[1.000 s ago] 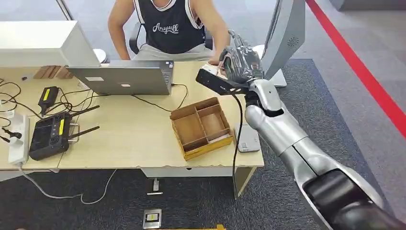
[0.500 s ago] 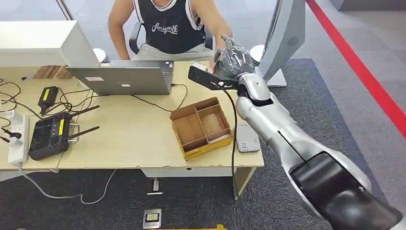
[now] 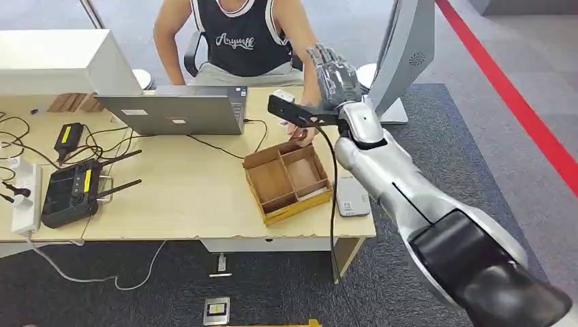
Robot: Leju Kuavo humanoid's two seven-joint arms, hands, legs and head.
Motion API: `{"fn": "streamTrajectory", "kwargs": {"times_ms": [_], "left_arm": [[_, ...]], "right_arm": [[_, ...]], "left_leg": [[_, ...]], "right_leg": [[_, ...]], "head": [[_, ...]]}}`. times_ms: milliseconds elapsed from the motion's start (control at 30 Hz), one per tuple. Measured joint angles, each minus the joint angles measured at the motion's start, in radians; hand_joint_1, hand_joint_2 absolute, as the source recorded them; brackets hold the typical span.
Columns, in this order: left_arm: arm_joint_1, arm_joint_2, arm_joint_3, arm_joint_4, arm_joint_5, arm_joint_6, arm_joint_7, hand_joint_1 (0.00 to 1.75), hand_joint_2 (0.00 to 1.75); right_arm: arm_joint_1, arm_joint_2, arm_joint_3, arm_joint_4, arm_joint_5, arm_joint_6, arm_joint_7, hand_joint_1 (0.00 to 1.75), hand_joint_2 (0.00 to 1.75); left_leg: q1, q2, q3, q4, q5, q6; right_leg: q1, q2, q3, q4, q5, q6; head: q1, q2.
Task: Pass the card to the sensor for recognition and then transmit it.
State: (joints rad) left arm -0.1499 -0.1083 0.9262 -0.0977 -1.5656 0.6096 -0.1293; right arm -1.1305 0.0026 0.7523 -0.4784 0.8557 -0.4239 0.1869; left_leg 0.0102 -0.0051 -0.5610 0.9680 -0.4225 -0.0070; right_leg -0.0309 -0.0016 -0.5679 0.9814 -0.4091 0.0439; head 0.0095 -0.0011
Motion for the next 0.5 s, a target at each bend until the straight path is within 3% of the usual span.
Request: {"fn": "streamTrajectory", "kwargs": {"times_ms": [100,200,367,500], "left_arm": [[0.010,0.000,0.001,0.000,0.004,0.010,-0.006,0.00,0.00],[0.024,-0.003,0.010,0.000,0.004,0.019,0.006,0.00,0.00],[0.027,-0.003,0.023,0.000,0.001,0.021,0.026,0.00,0.00],[0.023,-0.010,0.047,0.000,0.016,0.031,0.043,0.00,0.00]], "right_arm": [[-0.027,-0.047,0.010,-0.014,0.037,-0.064,0.034,0.00,1.75],[-0.034,-0.161,0.004,-0.082,0.072,-0.089,0.103,0.00,1.75],[-0.026,-0.306,-0.026,-0.182,0.087,-0.098,0.142,0.00,1.75],[0.043,-0.445,-0.088,-0.276,0.019,-0.147,0.224,0.00,1.75]], "left_leg": [[0.000,-0.001,0.010,0.002,0.000,0.000],[0.000,-0.003,0.009,0.004,0.001,0.001],[-0.001,0.003,0.011,0.004,-0.001,0.002],[0.001,-0.003,0.012,0.005,-0.001,0.002]], "right_leg": [[0.000,0.000,-0.001,0.000,0.001,0.001],[0.000,-0.002,0.002,-0.001,0.001,0.001],[-0.001,0.004,0.001,-0.002,0.003,0.000],[0.001,-0.003,0.005,-0.005,0.002,0.002]], "head": [[-0.002,0.000],[0.000,0.000],[0.002,0.000],[-0.002,0.000]]}}
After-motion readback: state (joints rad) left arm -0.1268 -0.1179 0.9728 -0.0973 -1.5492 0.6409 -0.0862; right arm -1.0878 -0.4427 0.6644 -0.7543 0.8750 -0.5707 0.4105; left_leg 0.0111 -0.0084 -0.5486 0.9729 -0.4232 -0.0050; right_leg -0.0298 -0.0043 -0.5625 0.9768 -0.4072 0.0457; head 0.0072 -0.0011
